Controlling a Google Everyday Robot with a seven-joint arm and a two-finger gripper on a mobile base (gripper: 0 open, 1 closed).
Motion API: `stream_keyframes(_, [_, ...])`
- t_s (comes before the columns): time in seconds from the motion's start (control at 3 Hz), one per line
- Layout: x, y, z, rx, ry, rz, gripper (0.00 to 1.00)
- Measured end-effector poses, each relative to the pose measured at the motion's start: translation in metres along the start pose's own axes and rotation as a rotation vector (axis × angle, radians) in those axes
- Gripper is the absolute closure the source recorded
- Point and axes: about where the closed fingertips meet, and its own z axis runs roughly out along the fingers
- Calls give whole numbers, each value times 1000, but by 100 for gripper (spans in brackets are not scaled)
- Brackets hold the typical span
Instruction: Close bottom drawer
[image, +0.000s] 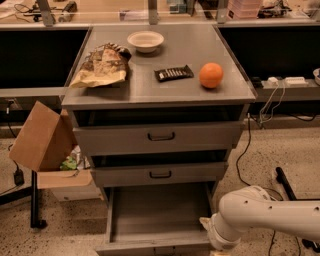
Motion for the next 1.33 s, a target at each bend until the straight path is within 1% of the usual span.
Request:
stream_keyframes(0.33, [5,-5,57,-34,-47,47,0])
stream_keyframes(0.67, [16,-10,120,-55,-108,101,15])
stream_keyframes(1.0, [33,-12,181,-72,-169,171,39])
stream_keyframes(1.33, [50,-11,234,-106,-233,250,62])
